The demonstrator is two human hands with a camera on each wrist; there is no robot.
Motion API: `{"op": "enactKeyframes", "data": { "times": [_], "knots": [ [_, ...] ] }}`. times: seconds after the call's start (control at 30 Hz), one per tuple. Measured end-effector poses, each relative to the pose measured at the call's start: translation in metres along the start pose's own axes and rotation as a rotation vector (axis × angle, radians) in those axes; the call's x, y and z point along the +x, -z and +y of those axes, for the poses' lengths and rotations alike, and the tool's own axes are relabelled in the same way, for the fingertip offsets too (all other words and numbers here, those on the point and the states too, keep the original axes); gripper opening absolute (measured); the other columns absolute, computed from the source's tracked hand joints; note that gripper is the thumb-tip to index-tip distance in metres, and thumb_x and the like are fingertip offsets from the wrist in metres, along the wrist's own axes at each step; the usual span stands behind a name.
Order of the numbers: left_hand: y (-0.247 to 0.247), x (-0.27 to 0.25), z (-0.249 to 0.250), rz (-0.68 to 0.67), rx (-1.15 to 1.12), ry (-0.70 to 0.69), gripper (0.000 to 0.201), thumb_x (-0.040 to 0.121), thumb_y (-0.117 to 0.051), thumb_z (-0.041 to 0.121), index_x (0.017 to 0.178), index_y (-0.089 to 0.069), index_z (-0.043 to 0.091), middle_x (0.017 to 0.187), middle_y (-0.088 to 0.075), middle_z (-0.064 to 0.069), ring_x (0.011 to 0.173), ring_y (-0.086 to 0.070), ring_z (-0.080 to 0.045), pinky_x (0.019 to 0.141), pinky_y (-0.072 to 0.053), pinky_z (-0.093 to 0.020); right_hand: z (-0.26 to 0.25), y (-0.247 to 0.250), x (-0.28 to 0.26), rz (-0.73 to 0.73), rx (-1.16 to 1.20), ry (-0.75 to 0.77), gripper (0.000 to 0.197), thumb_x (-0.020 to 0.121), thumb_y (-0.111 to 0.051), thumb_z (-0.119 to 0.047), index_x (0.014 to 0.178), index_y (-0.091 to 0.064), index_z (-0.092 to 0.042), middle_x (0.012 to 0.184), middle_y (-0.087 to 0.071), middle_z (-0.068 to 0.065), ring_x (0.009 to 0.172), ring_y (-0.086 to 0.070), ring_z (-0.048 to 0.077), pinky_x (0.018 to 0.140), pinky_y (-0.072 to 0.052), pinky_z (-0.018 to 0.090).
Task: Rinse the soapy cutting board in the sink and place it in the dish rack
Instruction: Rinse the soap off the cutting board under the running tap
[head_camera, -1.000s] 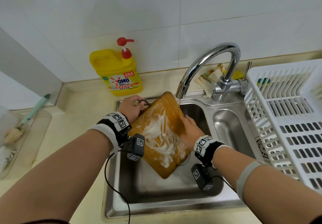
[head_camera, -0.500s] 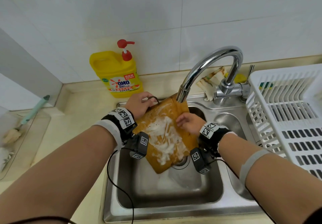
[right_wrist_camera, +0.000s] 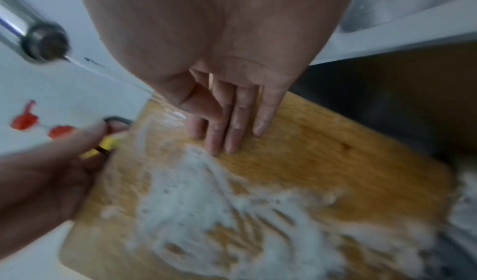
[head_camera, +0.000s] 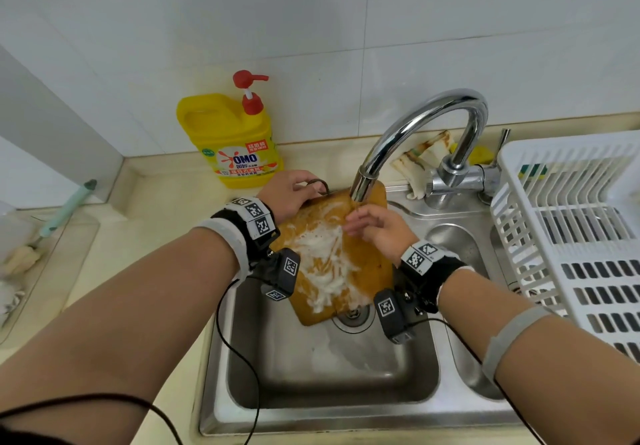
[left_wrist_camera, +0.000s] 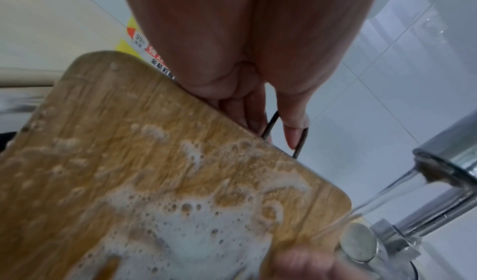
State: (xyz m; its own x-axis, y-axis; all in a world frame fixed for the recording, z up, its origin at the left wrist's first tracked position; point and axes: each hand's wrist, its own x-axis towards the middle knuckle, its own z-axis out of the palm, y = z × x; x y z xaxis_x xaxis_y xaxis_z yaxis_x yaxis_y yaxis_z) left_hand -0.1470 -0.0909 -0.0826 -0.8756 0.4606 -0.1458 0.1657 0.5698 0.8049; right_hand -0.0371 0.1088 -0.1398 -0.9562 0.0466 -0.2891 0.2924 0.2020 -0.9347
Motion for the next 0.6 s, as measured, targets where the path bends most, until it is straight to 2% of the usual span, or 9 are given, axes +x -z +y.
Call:
{"op": "enactKeyframes", "data": {
  "times": [0.07,0.13,0.23,0.27,0.37,0.43,0.5,0.57,0.6],
  "knots": [
    [0.000,0.000,0.000,-0.007,-0.005,-0.011,0.021,0.099,-0.060,0.022,0.106,-0.075,0.009,0.102,-0.078,-0.006,0.095,-0.072,-0.013,0.075,-0.048,-0.006,0.020,-0.001,-0.006,-0.054,-0.142,-0.067,0.037,0.089,-0.050,0.009,0.106,-0.070,-0.016,0.105,-0.075,0.002,0.103,-0.070,0.016,0.101,-0.053,0.039],
    [-0.001,0.001,0.001,-0.026,-0.012,-0.025,0.021,0.099,-0.060,0.021,0.106,-0.075,0.009,0.102,-0.078,-0.005,0.095,-0.073,-0.012,0.077,-0.049,-0.008,0.026,-0.001,-0.009,-0.046,-0.196,-0.146,0.032,0.092,-0.050,0.007,0.100,-0.072,-0.014,0.101,-0.074,0.004,0.103,-0.069,0.019,0.102,-0.052,0.039],
    [-0.006,0.004,0.004,-0.070,0.013,-0.062,0.022,0.099,-0.059,0.023,0.105,-0.076,0.011,0.101,-0.078,0.000,0.091,-0.072,-0.005,0.078,-0.049,-0.007,0.008,0.004,-0.009,0.007,-0.060,-0.101,0.026,0.095,-0.049,0.005,0.103,-0.072,-0.002,0.104,-0.075,0.013,0.096,-0.072,0.023,0.086,-0.058,0.024],
    [-0.008,0.006,0.005,-0.080,0.027,-0.072,0.021,0.099,-0.059,0.024,0.105,-0.077,0.013,0.101,-0.078,0.001,0.089,-0.072,-0.001,0.079,-0.050,-0.008,-0.002,0.006,-0.008,0.012,-0.012,-0.058,0.027,0.095,-0.048,0.006,0.106,-0.072,-0.002,0.106,-0.076,0.014,0.096,-0.073,0.022,0.084,-0.059,0.024],
    [-0.011,0.012,0.005,-0.093,0.061,-0.090,0.022,0.099,-0.059,0.025,0.105,-0.077,0.015,0.102,-0.078,0.002,0.094,-0.073,-0.006,0.085,-0.051,-0.015,-0.024,0.004,-0.003,0.003,0.132,0.011,0.037,0.090,-0.045,0.014,0.112,-0.069,-0.002,0.110,-0.075,0.013,0.101,-0.073,0.021,0.091,-0.058,0.031],
    [-0.011,0.014,0.004,-0.098,0.085,-0.099,0.023,0.099,-0.059,0.025,0.106,-0.077,0.014,0.103,-0.078,0.001,0.097,-0.073,-0.011,0.083,-0.049,-0.012,-0.028,-0.001,0.000,-0.011,0.199,0.003,0.039,0.089,-0.043,0.017,0.116,-0.067,0.002,0.110,-0.074,0.013,0.101,-0.071,0.020,0.093,-0.056,0.031],
    [-0.011,0.015,0.004,-0.096,0.078,-0.097,0.023,0.099,-0.058,0.024,0.107,-0.077,0.013,0.103,-0.078,0.001,0.098,-0.073,-0.012,0.082,-0.048,-0.009,-0.019,-0.005,0.000,-0.063,0.169,-0.035,0.041,0.089,-0.043,0.015,0.117,-0.068,-0.003,0.111,-0.074,0.009,0.104,-0.071,0.020,0.095,-0.056,0.031],
    [-0.013,0.015,0.004,-0.087,0.094,-0.093,0.023,0.099,-0.057,0.024,0.108,-0.077,0.014,0.104,-0.078,0.001,0.100,-0.072,-0.015,0.090,-0.050,-0.019,0.004,-0.008,0.001,-0.160,0.050,-0.123,0.039,0.091,-0.046,0.010,0.111,-0.070,-0.014,0.111,-0.074,0.004,0.107,-0.070,0.022,0.096,-0.055,0.034],
    [-0.013,0.016,0.003,-0.083,0.103,-0.088,0.024,0.100,-0.056,0.024,0.109,-0.076,0.015,0.105,-0.078,0.001,0.101,-0.071,-0.016,0.094,-0.051,-0.026,0.014,-0.008,0.001,-0.200,-0.028,-0.188,0.035,0.093,-0.047,0.006,0.107,-0.070,-0.017,0.109,-0.073,0.002,0.107,-0.069,0.022,0.091,-0.055,0.032]
  ]
}}
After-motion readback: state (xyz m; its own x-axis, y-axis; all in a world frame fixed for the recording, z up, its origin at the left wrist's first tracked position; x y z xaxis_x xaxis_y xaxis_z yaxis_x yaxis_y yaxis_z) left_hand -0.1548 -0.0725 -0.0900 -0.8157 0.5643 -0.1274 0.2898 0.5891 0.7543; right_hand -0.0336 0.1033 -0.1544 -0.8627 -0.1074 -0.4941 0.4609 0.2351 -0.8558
